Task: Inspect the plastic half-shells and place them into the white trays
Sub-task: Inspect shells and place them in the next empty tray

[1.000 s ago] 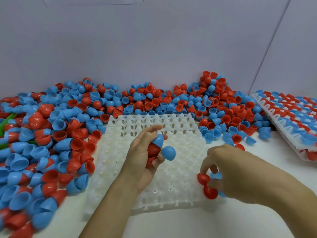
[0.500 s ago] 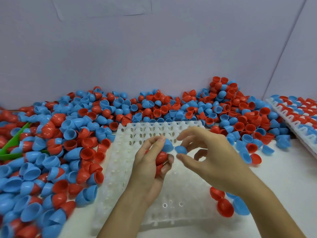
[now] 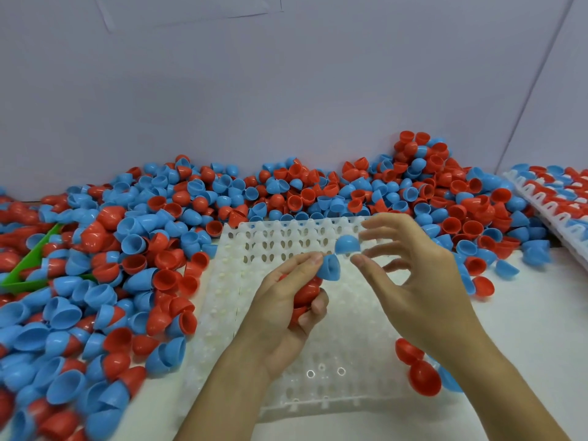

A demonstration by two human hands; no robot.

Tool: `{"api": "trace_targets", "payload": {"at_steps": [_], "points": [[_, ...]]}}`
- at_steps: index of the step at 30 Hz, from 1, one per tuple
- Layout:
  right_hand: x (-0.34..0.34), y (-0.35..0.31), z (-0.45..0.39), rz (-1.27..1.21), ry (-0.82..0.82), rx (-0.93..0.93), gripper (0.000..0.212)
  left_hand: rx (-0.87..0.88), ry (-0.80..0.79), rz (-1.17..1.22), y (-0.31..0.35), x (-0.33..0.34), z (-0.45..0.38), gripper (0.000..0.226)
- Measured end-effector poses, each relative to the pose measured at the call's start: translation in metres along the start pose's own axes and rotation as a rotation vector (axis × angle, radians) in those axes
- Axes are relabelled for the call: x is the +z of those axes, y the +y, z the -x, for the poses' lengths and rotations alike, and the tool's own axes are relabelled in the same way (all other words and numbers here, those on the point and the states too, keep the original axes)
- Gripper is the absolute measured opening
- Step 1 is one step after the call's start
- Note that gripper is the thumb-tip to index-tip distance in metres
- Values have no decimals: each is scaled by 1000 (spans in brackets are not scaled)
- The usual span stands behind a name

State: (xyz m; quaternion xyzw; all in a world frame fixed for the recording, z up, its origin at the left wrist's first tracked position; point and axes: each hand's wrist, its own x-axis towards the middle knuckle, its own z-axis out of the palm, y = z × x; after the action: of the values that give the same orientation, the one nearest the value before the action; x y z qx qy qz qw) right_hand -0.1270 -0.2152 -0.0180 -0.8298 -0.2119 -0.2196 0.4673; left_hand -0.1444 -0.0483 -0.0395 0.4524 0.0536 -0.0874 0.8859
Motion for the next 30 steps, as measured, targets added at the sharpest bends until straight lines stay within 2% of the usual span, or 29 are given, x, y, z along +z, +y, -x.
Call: {"api": "trace_targets", "payload": {"at_steps": [3,7,11,15,17,21,24,27,30], "points": [[-1,-1,0,84,54,-39,27,13,37,48,-1,0,0,30],[-2,-1,3,78,-73,-41,24,20,-61,-53,-1,-2,1,20],[-1,0,3,64,-117,-52,34,-3,-159,-174,-5,0,3,20],[-11,-1,0,94,-103,-25,43,16,-156,-202,-5,1,2,20],[-20,-1,-3,128,-140,34,33,35,-85,-197,-3,-1,0,25],[-38,-4,-7,312,-296,75,9,59,-12,-177,-1,-4,-2,21],[-39,-10,-4,450,-426,101,9,56,-53,-257,-3,-3,-1,33],[-35,-14,-2,509,-435,79,6,41,-114,-365,-6,1,1,36],[-30,-17,-2,476,-415,52,7,30,-134,-350,-7,3,1,30]]}}
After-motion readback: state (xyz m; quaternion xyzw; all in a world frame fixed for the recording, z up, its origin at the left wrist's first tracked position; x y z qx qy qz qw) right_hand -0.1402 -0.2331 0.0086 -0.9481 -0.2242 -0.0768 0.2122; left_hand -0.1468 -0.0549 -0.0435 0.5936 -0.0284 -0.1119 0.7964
